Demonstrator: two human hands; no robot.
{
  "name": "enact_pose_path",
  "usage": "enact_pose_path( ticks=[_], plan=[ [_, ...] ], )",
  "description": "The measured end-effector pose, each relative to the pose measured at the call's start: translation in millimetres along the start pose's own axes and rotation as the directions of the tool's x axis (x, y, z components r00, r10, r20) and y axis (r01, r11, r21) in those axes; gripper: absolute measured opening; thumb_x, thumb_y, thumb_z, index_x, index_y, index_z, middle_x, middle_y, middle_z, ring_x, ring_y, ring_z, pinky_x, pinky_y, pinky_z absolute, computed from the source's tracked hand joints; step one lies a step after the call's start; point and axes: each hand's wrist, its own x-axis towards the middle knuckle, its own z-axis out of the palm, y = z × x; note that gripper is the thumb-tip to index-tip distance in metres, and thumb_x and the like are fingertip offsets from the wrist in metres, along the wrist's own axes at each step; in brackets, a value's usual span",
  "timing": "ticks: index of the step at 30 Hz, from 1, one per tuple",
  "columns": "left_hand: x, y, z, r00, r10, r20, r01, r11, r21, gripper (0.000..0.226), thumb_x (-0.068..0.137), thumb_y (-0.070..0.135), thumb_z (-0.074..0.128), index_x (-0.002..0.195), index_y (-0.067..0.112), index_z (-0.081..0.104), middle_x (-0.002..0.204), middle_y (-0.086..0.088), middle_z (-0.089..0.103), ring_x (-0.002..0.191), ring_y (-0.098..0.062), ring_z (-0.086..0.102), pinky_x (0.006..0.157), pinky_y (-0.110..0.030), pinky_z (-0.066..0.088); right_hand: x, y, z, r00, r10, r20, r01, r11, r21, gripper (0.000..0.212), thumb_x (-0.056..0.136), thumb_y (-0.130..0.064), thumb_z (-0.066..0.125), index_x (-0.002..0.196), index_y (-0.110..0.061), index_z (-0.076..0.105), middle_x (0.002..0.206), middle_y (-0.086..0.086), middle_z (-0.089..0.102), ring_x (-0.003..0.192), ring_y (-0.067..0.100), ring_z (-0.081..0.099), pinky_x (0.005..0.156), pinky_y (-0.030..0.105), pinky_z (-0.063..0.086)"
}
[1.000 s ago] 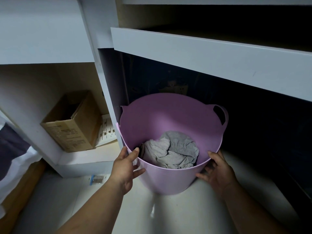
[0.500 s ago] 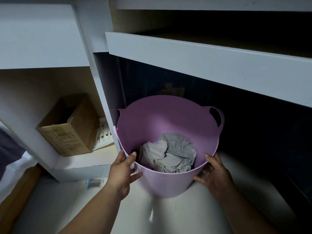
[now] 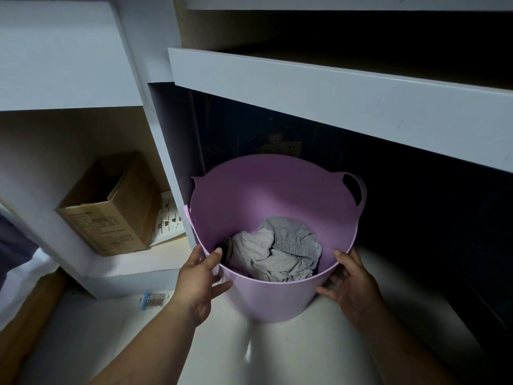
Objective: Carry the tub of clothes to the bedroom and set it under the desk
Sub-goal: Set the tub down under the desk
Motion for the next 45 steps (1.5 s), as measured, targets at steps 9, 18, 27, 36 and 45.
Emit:
enact_pose_path(
  ticks=[9, 18, 27, 36, 45],
  plan=[
    [-0.9, -2.5, -2.7, 1.0, 0.007, 0.001, -0.007, 1.0, 0.002, 0.033, 0.098, 0.021, 0.069, 0.082, 0.048, 0.08, 0.139, -0.007, 0.064, 0.124, -0.049, 0.061, 0.086, -0.059, 0.062, -1.1, 0.8, 0.2, 1.0, -0.002, -0.015, 0.002, 1.0, 0.001, 0.038, 0.093, -0.03, 0.065, 0.123, -0.053, 0.068, 0.134, -0.004, 0.071, 0.126, 0.029, 0.062, 0.081, 0.061, 0.059],
    [5.1, -4.3, -4.2, 1.0, -0.011, 0.013, 0.011, 1.0, -0.014, 0.02, 0.096, 0.02, 0.071, 0.098, 0.04, 0.075, 0.14, -0.005, 0.064, 0.125, -0.049, 0.06, 0.09, -0.059, 0.062, 0.1, 0.0, -0.1, 1.0, 0.015, -0.019, -0.015, 1.0, 0.005, 0.039, 0.092, -0.03, 0.066, 0.124, -0.052, 0.067, 0.14, 0.0, 0.067, 0.129, 0.032, 0.06, 0.074, 0.055, 0.06],
    [7.3, -6.2, -5.3, 1.0, 0.001, 0.019, -0.001, 1.0, -0.013, 0.023, 0.096, 0.02, 0.071, 0.096, 0.041, 0.077, 0.139, -0.005, 0.064, 0.119, -0.046, 0.064, 0.085, -0.056, 0.064, -1.5, -1.3, 1.0, 1.0, 0.016, -0.015, -0.016, 1.0, 0.008, 0.04, 0.092, -0.029, 0.066, 0.124, -0.053, 0.067, 0.139, -0.001, 0.067, 0.129, 0.032, 0.06, 0.077, 0.058, 0.06],
    [12.2, -3.7, -4.4, 1.0, -0.013, 0.011, 0.013, 1.0, -0.025, 0.021, 0.098, 0.019, 0.068, 0.1, 0.039, 0.07, 0.123, 0.004, 0.066, 0.123, -0.05, 0.06, 0.088, -0.058, 0.062, -4.3, -5.7, 6.6, 0.999, 0.022, -0.032, -0.022, 1.0, 0.006, 0.042, 0.094, -0.027, 0.063, 0.13, -0.049, 0.063, 0.143, -0.001, 0.065, 0.13, 0.031, 0.06, 0.077, 0.055, 0.059],
    [9.6, -1.7, -2.7, 1.0, -0.002, 0.006, 0.002, 1.0, -0.014, 0.02, 0.1, 0.018, 0.067, 0.097, 0.038, 0.072, 0.112, 0.004, 0.068, 0.122, -0.051, 0.062, 0.088, -0.057, 0.063, -7.0, -6.5, 8.8, 0.999, 0.024, -0.027, -0.024, 1.0, 0.018, 0.044, 0.094, -0.025, 0.064, 0.132, -0.048, 0.063, 0.146, 0.001, 0.062, 0.134, 0.032, 0.056, 0.081, 0.057, 0.059]
  ],
)
